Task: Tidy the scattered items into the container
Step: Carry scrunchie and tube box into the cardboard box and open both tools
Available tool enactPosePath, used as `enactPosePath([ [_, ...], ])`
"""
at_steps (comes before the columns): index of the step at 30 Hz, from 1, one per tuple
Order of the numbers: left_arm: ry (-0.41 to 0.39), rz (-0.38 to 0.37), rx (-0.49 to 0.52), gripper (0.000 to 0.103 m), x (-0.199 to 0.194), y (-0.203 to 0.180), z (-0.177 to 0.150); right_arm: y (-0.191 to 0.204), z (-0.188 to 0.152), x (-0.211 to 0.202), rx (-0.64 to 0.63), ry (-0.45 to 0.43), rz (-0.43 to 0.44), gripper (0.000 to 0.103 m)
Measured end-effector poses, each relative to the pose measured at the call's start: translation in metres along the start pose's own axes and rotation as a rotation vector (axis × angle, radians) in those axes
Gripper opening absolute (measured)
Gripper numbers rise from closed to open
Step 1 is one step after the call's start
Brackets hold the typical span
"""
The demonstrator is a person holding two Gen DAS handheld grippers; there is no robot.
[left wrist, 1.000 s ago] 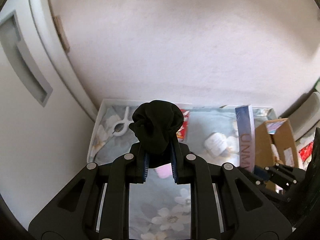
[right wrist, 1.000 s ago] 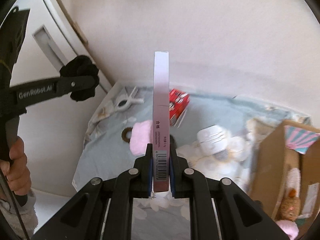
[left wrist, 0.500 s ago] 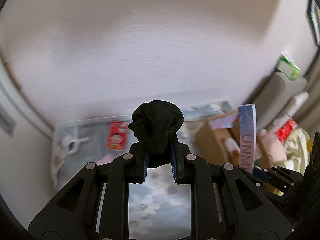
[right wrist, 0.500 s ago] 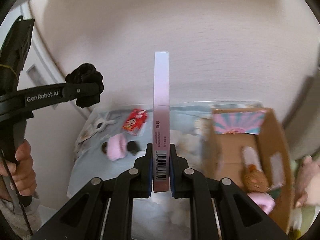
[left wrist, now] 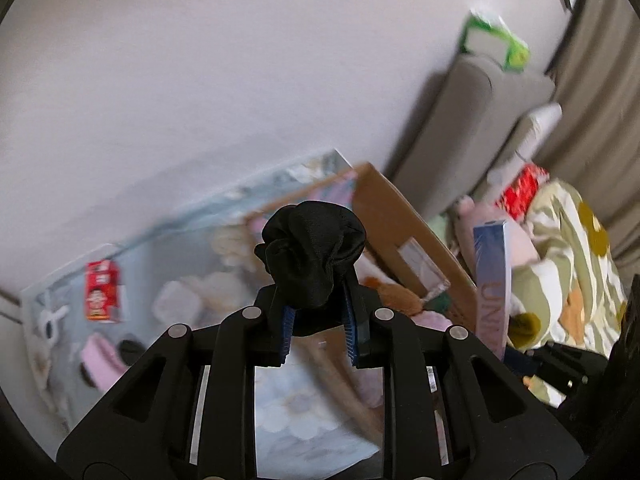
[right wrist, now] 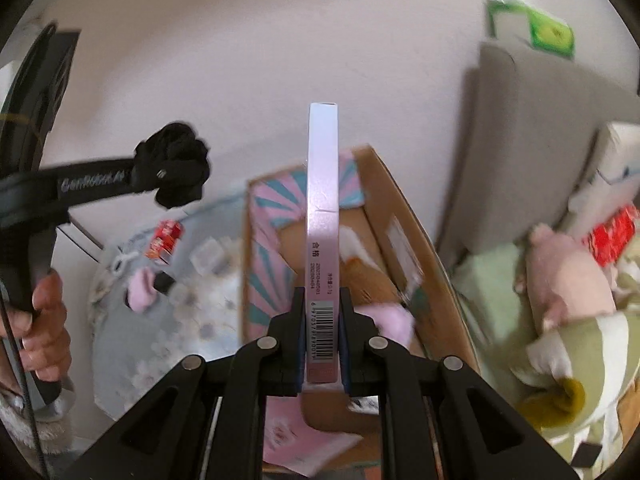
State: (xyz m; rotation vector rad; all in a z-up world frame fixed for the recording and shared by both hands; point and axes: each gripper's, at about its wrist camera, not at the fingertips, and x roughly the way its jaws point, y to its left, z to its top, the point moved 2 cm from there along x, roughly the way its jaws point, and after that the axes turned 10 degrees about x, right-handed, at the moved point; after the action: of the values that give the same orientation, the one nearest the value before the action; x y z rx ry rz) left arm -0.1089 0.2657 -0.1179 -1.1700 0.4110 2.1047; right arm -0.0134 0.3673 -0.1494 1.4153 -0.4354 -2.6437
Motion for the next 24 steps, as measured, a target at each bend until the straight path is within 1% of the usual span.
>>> enactPosePath([
  [3, 0.054, -0.012, 0.032, 0.017, 0.037, -0.013, -0.015, -0.017, -0.009, 0.009, 0.040, 0.040, -0.006, 0.013],
  [4, 0.075, -0.001, 0.050, 0.017, 0.047, -0.019, -0.018, -0.021, -0.012, 0.013, 0.047, 0.055, -0.012, 0.013],
  [6, 0.116, 0.044, 0.081, 0.017, 0.060, -0.025, -0.025, -0.026, -0.019, 0.023, 0.047, 0.093, -0.024, 0.013],
  [8, 0.142, 0.060, 0.110, 0.017, 0.068, -0.031, -0.028, -0.028, -0.027, 0.031, 0.023, 0.122, -0.058, 0.013],
  [10, 0.151, 0.085, 0.134, 0.017, 0.069, -0.032, -0.027, -0.027, -0.033, 0.037, 0.002, 0.143, -0.072, 0.013],
  [11, 0.152, 0.088, 0.138, 0.017, 0.070, -0.032, -0.027, -0.027, -0.035, 0.040, -0.001, 0.150, -0.062, 0.013],
  [17, 0.147, 0.095, 0.129, 0.017, 0.068, -0.030, -0.020, -0.024, -0.035, 0.044, -0.019, 0.165, -0.029, 0.013],
  [18, 0.144, 0.091, 0.130, 0.019, 0.067, -0.030, -0.019, -0.023, -0.034, 0.043, -0.022, 0.167, -0.026, 0.013],
  [19, 0.137, 0.081, 0.128, 0.025, 0.065, -0.030, -0.019, -0.022, -0.033, 0.043, -0.025, 0.170, -0.020, 0.013],
  [20, 0.128, 0.056, 0.120, 0.051, 0.062, -0.029, -0.018, -0.020, -0.033, 0.043, -0.032, 0.178, -0.002, 0.013],
  [21, 0.121, 0.037, 0.111, 0.089, 0.060, -0.027, -0.017, -0.017, -0.033, 0.044, -0.041, 0.201, 0.019, 0.013],
  [22, 0.100, 0.024, 0.097, 0.102, 0.055, -0.025, -0.016, -0.015, -0.033, 0.046, -0.052, 0.219, 0.022, 0.020],
  [23, 0.068, 0.021, 0.087, 0.102, 0.049, -0.023, -0.014, -0.012, -0.033, 0.048, -0.067, 0.228, -0.001, 0.034],
  [24, 0.045, 0.013, 0.083, 0.102, 0.042, -0.022, -0.013, -0.010, -0.033, 0.048, -0.082, 0.221, -0.031, 0.042],
])
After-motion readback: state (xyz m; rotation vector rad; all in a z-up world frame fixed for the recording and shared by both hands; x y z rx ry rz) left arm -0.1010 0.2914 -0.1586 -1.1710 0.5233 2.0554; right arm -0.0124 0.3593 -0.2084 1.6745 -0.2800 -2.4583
